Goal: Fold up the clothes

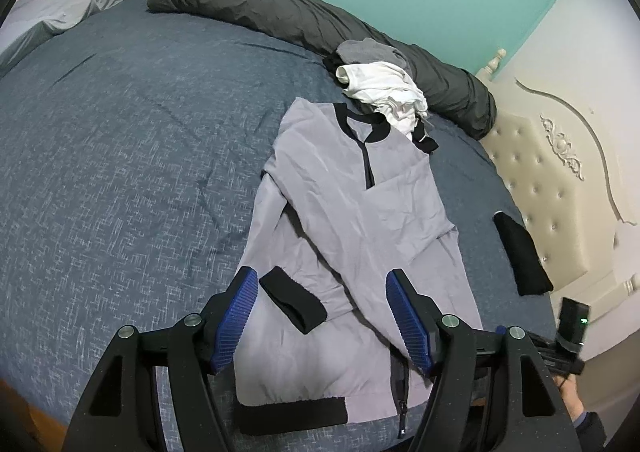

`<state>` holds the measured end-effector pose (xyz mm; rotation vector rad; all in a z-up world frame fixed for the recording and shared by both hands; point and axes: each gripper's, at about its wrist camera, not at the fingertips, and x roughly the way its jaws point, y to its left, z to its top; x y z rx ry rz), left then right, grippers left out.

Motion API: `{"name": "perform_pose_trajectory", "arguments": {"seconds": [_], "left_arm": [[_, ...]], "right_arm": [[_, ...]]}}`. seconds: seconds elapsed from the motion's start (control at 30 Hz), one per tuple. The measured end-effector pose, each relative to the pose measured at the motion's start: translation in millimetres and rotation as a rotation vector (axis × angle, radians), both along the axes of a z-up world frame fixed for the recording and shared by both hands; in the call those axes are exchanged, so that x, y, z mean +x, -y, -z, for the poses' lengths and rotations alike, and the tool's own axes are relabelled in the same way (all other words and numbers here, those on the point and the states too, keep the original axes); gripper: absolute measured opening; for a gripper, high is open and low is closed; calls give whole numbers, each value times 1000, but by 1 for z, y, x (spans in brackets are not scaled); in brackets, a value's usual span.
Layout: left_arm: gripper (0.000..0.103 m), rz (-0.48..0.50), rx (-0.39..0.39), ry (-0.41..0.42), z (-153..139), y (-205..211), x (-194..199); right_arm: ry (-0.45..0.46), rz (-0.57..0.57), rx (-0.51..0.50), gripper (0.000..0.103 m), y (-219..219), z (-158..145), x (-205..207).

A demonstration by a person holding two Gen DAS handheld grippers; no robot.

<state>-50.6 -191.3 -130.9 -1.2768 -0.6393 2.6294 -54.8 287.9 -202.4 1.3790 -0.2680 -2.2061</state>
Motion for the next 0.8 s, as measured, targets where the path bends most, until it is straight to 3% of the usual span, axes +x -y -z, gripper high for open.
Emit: {"name": "perform_pose_trajectory", "arguments": {"seconds": [0.23,0.37,0.4,0.43,0.5,0.53,0.63,0.8], "left_arm": [[71,-6,-11,6,0,7,3],[71,-20,-16,17,5,15,2],[71,-25,-16,20,6,16,1],[71,-28,-17,23,8,18,0],[71,-30,-20,27,11,19,-1],[71,-30,-22,30,13,20,-2],[71,-34,-20,46,22,21,-7],[71,-29,-40,76,38,22,-18]], "right_arm": [[164,44,-7,56,14,50,-26],[173,30,6,55,21,59,-27],[171,26,13,45,23,60,-27],[170,22,21,28,24,61,-27],[165,13,33,20,27,63,-27],[159,0,23,10,27,60,-27],[128,-36,34,7,29,50,-26],[26,9,32,6,11,12,-37]]}}
